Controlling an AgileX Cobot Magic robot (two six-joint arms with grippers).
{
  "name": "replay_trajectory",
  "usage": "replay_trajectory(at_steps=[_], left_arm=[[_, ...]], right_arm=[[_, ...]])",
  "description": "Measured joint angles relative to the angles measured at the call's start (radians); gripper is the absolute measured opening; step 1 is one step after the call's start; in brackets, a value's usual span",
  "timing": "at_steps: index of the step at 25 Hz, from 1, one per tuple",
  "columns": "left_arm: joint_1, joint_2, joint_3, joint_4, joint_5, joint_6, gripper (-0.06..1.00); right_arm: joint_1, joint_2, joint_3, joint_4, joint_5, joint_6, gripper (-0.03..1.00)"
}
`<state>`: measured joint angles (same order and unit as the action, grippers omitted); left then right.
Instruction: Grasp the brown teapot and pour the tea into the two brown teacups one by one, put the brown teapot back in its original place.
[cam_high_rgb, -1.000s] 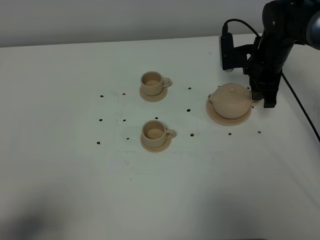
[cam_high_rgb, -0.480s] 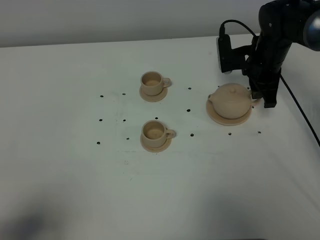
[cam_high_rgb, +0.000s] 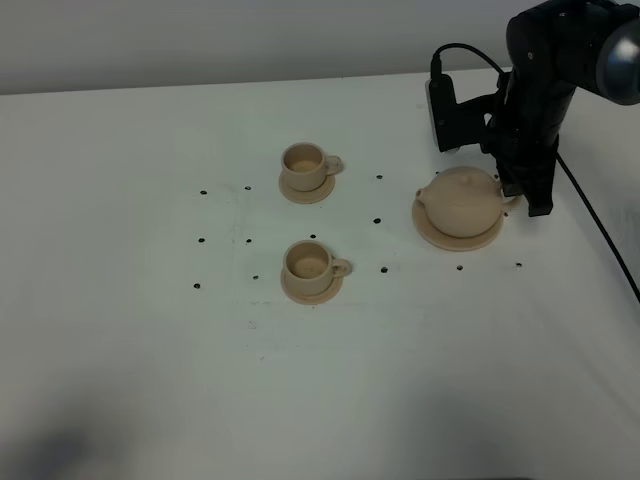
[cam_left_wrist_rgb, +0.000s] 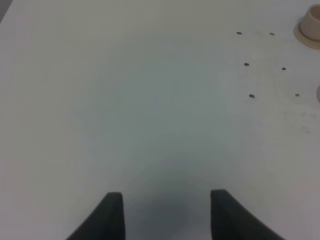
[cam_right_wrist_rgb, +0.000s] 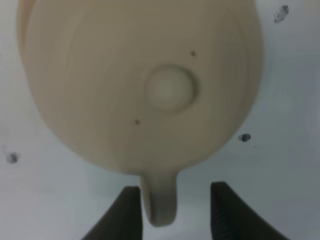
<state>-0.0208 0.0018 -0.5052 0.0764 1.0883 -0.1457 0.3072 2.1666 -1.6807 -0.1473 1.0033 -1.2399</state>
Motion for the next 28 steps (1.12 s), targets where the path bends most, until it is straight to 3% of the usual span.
replay_trajectory(at_steps=[15,19,24,28], left_arm=[[0.0,0.0,0.0,0.0,0.0,-0.002,0.43],[0.0,0.0,0.0,0.0,0.0,-0.002,0.43],[0.0,0.0,0.0,0.0,0.0,-0.002,0.43],[0.0,0.0,0.0,0.0,0.0,-0.002,0.43]], right_arm=[[0.02,0.019,-0.003,-0.048,-0.001,0.001,0.31],[0.03,0.019,-0.003,-0.067,0.003,0.001,0.25],[0.036,0.019,-0.003,-0.082,0.01,0.004,0.1],[0.037,0.019,-0.006,-0.082,0.025,0.004,0.1]])
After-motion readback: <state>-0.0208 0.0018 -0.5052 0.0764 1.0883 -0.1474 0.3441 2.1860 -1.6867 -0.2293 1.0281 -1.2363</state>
